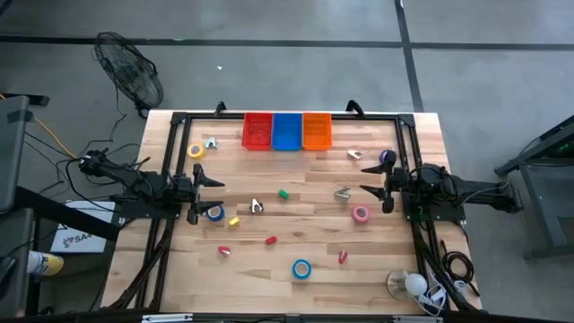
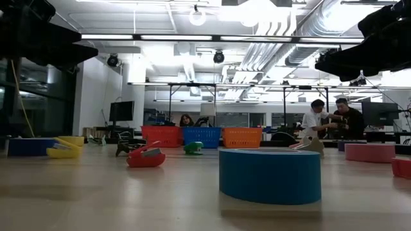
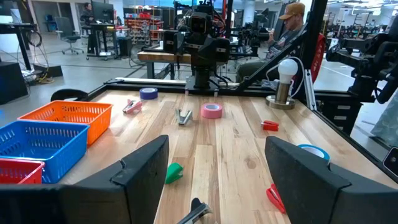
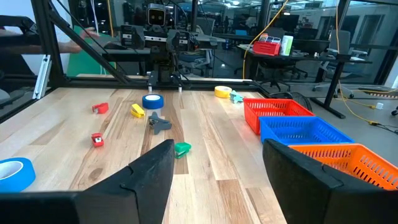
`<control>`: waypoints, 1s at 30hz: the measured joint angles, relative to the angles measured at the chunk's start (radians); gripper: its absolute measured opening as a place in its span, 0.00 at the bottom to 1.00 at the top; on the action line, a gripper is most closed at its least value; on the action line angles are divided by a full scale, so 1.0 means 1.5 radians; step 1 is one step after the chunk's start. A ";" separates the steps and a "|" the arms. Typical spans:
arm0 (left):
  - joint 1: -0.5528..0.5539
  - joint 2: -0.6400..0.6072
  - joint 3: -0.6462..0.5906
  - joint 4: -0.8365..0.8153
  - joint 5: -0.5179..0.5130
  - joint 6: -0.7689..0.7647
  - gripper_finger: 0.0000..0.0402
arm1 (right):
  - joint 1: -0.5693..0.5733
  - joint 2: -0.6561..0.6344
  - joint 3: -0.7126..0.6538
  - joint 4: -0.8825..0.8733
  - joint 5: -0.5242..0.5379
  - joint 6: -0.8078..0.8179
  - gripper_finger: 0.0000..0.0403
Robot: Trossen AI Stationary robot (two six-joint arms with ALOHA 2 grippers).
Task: Pick and place Stapler, Stapler remover, tape
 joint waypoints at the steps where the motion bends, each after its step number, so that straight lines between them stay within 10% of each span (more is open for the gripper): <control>1: 0.000 0.000 0.000 0.000 0.000 0.000 0.65 | 0.000 0.000 0.000 0.000 0.000 0.000 0.59; 30: 0.000 0.000 0.000 0.000 0.000 0.000 0.65 | 0.000 0.000 0.000 0.017 0.083 -0.014 0.59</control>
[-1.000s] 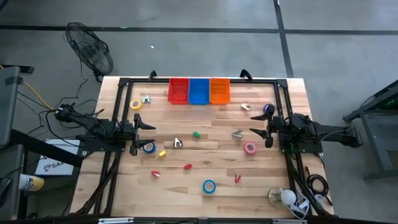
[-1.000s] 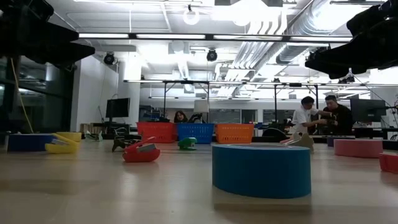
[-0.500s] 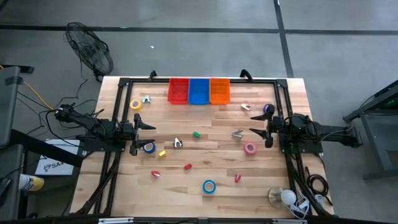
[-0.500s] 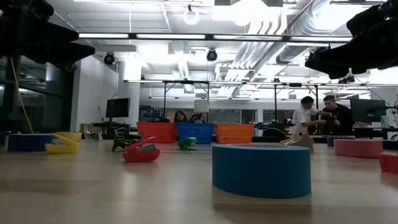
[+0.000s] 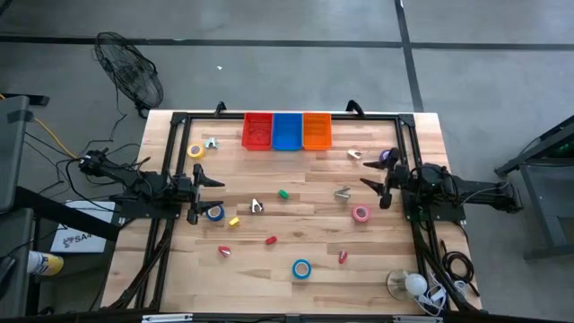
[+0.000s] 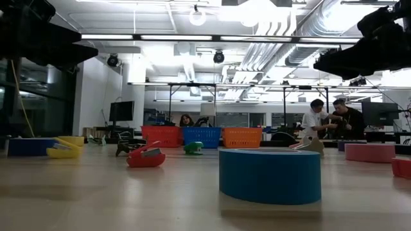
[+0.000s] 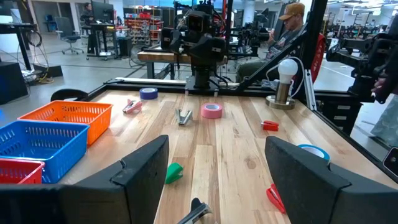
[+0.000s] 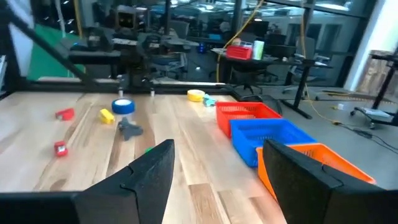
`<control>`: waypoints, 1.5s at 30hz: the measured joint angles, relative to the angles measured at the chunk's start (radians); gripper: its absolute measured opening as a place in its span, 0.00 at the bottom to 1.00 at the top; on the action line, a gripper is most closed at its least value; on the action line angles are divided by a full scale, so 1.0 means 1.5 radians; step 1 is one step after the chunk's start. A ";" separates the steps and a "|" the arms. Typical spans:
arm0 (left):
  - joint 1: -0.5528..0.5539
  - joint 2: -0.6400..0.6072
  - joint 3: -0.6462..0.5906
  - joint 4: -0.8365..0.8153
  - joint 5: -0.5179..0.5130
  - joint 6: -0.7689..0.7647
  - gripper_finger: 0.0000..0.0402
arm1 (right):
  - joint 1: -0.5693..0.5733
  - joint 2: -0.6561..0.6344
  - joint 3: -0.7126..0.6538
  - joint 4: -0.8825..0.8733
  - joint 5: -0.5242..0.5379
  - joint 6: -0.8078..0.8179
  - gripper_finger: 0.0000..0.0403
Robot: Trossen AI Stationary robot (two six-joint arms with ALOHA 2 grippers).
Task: Pick and place Stapler, Stapler remover, tape
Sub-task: Put the top blue tape into the orange bin
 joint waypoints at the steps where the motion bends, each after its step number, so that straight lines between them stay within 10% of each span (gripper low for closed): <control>1: 0.000 0.000 0.000 0.000 0.000 0.000 0.65 | 0.000 0.000 0.000 0.002 0.012 0.005 0.59; 11: 0.000 0.000 0.000 0.000 0.000 0.000 0.65 | -0.001 0.000 0.000 0.001 0.403 0.191 0.59; 18: 0.000 0.000 0.000 0.000 0.000 0.000 0.65 | -0.020 0.000 0.000 0.000 0.500 0.233 0.59; 33: 0.000 0.000 -0.003 0.024 -0.002 0.001 0.65 | -0.126 0.075 0.005 -0.028 0.461 0.356 0.59; 45: 0.000 0.000 -0.003 0.026 -0.001 0.000 0.65 | -0.250 0.272 0.188 -0.335 0.313 0.583 0.59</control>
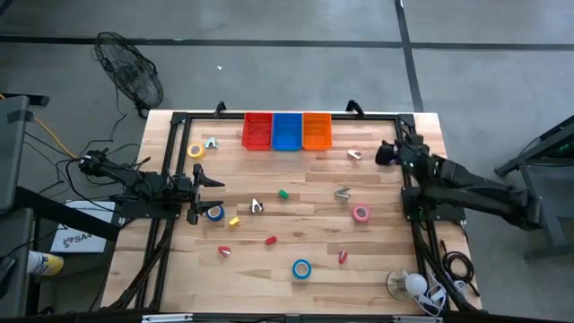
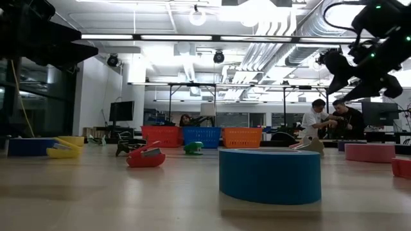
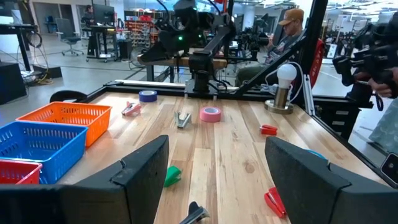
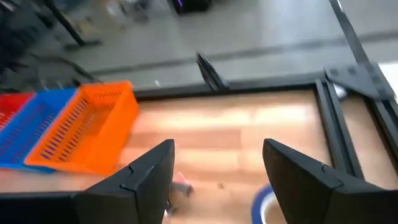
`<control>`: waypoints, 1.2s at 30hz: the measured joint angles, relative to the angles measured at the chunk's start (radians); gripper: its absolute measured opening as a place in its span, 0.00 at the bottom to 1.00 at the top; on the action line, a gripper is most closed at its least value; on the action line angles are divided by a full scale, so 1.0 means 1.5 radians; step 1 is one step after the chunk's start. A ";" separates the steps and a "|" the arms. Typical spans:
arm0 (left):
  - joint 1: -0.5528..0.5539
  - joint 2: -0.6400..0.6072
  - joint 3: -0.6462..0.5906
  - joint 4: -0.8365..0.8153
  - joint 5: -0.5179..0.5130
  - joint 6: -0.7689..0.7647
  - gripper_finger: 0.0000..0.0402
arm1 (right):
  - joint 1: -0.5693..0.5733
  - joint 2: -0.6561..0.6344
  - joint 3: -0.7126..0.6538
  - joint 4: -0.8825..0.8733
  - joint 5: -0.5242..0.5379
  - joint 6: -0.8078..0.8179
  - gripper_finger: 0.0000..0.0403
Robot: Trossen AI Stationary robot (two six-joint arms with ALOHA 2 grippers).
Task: Pick and place Stapler, Stapler remover, tape
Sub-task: Put the top blue tape into the orange bin
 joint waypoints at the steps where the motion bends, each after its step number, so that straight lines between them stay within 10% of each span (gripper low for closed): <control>1: 0.000 0.000 0.000 0.000 0.000 0.000 0.65 | -0.012 0.019 0.017 -0.024 -0.019 0.015 0.59; 17: 0.000 0.000 0.002 0.003 0.001 0.000 0.65 | -0.174 0.322 0.178 -0.195 -0.315 0.013 0.59; 36: 0.000 0.000 0.002 0.003 0.001 0.000 0.65 | -0.204 0.539 0.179 -0.132 -0.273 -0.008 0.59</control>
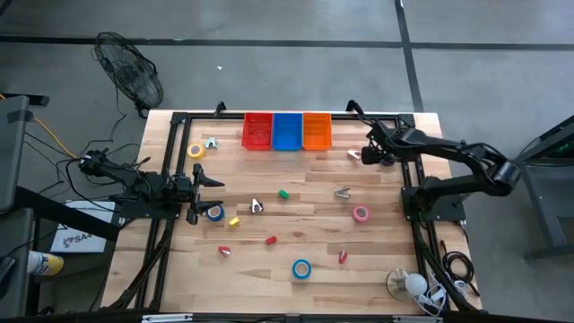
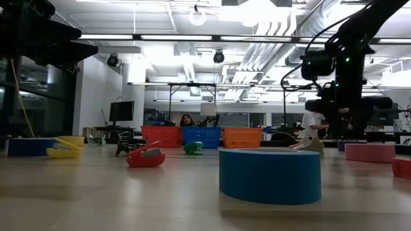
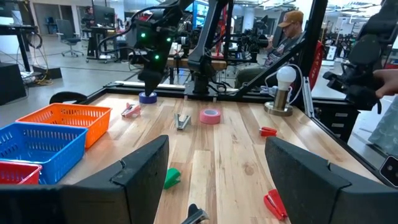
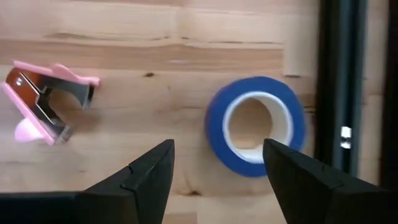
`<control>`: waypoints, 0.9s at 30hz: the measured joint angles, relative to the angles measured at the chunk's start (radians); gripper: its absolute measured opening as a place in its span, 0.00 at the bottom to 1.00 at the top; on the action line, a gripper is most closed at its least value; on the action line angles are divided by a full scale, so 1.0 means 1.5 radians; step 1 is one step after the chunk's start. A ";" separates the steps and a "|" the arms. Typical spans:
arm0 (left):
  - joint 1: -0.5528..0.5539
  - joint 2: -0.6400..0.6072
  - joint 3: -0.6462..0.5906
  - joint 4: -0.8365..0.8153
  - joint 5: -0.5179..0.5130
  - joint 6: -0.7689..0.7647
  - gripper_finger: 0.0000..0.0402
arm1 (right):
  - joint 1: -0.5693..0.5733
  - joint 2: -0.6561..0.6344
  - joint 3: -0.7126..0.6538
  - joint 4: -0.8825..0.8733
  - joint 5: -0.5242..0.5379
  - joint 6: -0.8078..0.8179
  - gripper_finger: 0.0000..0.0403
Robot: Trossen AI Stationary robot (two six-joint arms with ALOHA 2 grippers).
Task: Pick and place Stapler, Stapler remover, tape
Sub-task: Put the top blue tape into the orange bin
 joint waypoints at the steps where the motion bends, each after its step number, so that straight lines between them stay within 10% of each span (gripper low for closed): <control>1: 0.000 0.000 0.000 0.000 0.000 0.000 0.65 | 0.000 0.009 0.000 0.009 -0.004 -0.004 0.59; 27: 0.000 0.000 0.001 0.000 0.000 0.000 0.65 | -0.022 0.108 0.000 0.050 -0.019 -0.043 0.48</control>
